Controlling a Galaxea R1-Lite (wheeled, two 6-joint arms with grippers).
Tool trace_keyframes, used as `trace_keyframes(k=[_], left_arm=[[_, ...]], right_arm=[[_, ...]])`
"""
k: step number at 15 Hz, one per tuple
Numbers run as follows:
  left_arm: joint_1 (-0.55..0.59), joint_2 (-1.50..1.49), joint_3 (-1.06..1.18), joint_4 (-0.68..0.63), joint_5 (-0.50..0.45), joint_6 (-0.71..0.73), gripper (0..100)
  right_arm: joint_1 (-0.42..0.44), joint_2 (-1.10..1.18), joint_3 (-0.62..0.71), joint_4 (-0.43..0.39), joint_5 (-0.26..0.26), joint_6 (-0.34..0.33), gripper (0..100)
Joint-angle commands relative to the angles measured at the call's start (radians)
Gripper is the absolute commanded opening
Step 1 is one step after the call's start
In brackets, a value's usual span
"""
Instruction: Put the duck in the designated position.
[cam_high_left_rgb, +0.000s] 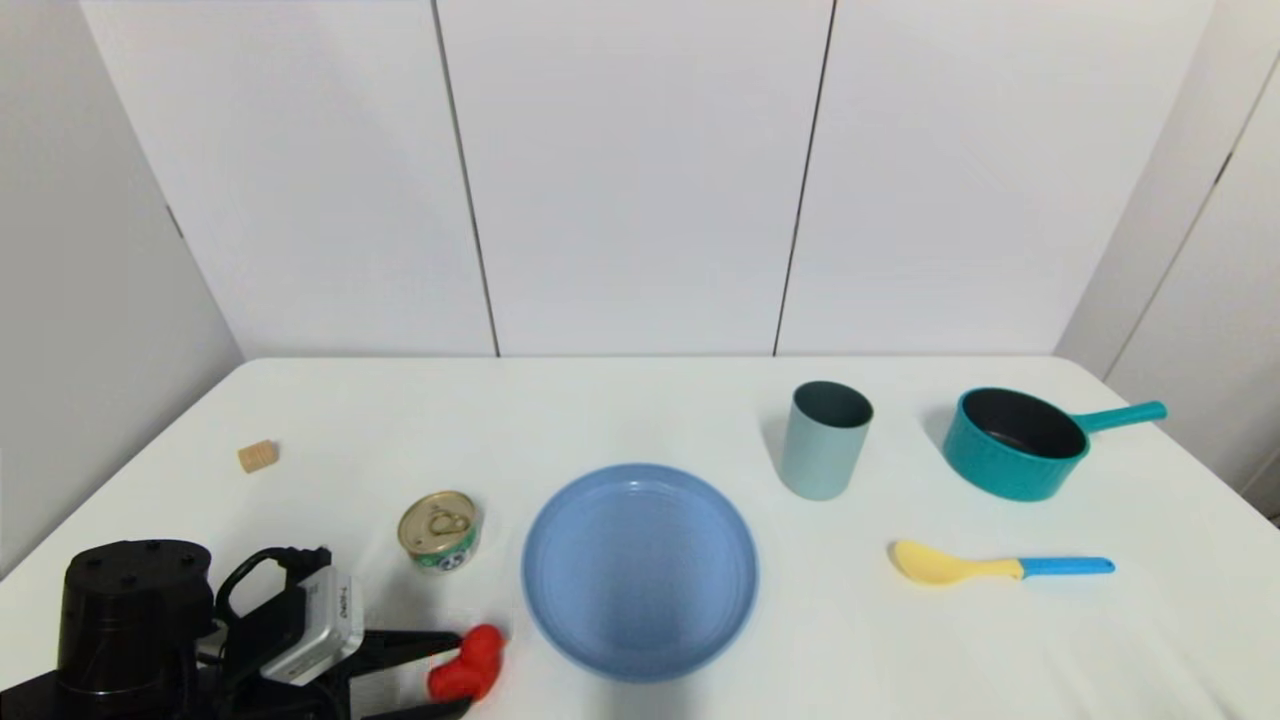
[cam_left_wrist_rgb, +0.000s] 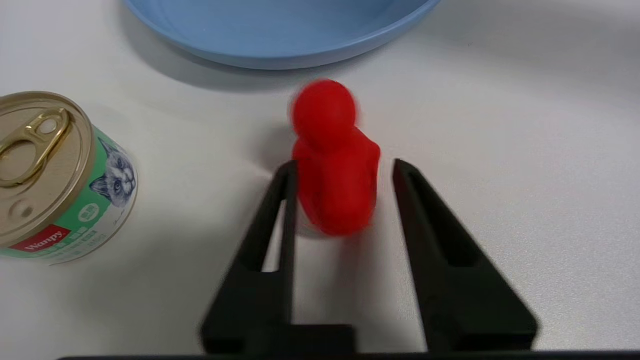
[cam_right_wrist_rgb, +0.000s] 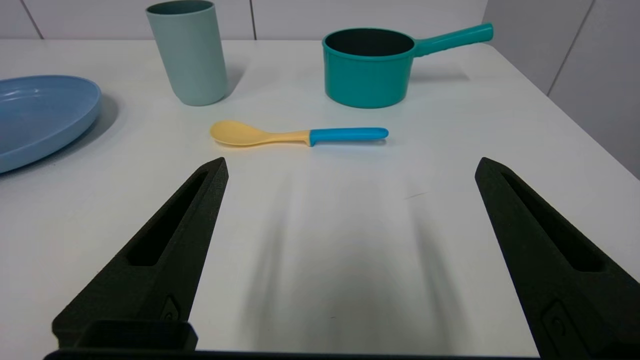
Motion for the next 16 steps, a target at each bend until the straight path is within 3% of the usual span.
trace_keyframes(k=[1,5,10,13,16], left_arm=[[-0.001,-0.012,0.0,-0.016,-0.004,0.003,100],[0.0,-0.162,-0.061,-0.022,0.039,-0.071,100],[0.003,-0.427,-0.17,0.056,0.324,-0.184,100],[0.043,-0.547,-0.379,0.264,0.415,-0.181,100],[0.149,-0.684,-0.693,0.705,0.419,-0.146,100]], right_arm=[[-0.001,0.0,0.009,-0.001,0.0,0.0,100],[-0.001,0.0,0.009,-0.001,0.0,0.0,100],[-0.001,0.0,0.009,0.001,0.0,0.0,100],[0.001,0.0,0.009,-0.001,0.0,0.0,100],[-0.001,0.0,0.009,0.001,0.0,0.0,100]])
